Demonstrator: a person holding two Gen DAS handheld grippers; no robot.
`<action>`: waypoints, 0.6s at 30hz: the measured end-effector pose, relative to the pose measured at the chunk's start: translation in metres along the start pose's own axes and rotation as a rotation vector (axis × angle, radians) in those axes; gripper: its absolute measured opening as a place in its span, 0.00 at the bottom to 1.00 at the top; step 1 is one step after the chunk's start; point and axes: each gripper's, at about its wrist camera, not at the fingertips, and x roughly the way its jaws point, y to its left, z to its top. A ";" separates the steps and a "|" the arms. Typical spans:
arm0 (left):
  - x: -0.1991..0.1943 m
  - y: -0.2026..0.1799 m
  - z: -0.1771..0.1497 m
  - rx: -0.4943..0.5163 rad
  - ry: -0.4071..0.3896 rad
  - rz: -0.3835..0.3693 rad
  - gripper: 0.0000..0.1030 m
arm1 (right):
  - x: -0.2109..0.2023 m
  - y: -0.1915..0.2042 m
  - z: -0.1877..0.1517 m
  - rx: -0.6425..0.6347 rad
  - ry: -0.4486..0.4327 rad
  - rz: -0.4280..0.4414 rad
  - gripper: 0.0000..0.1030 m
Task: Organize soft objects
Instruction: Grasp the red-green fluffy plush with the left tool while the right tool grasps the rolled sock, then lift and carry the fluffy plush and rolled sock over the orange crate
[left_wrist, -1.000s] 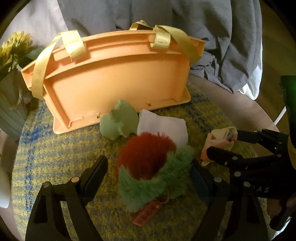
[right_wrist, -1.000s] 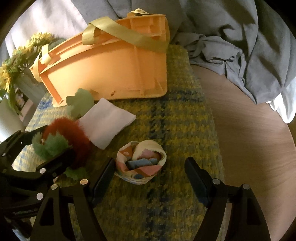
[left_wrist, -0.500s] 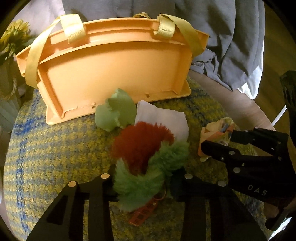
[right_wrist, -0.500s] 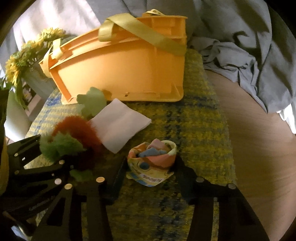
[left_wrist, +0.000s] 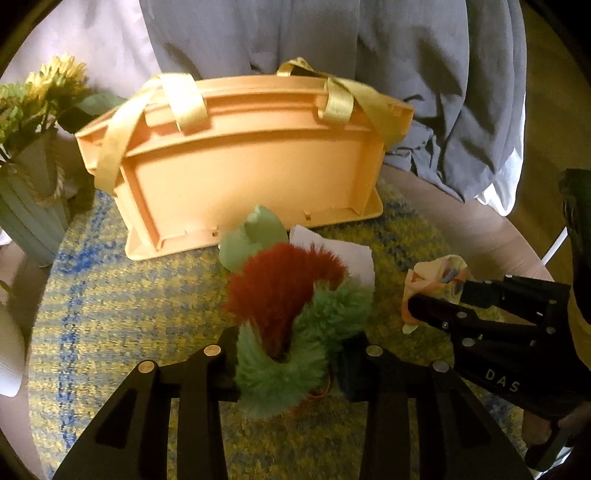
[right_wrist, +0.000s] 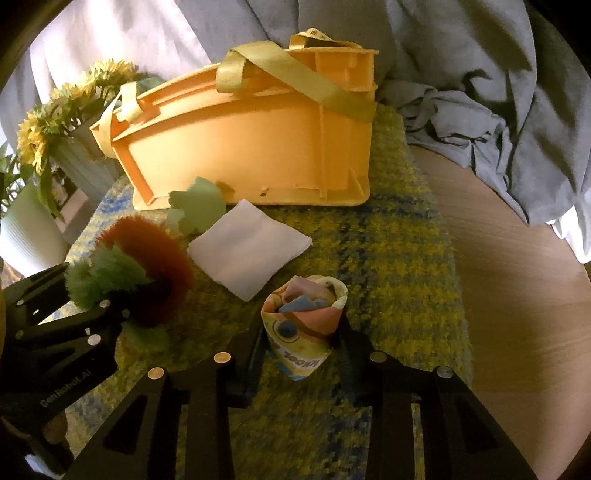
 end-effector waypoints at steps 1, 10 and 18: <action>-0.003 0.000 0.001 0.000 -0.004 0.002 0.35 | -0.002 0.000 0.000 0.001 -0.004 0.001 0.34; -0.033 0.002 0.014 -0.017 -0.096 0.023 0.35 | -0.037 0.008 0.011 -0.003 -0.089 -0.001 0.34; -0.067 0.005 0.033 -0.032 -0.192 0.026 0.35 | -0.070 0.017 0.032 -0.010 -0.199 -0.001 0.34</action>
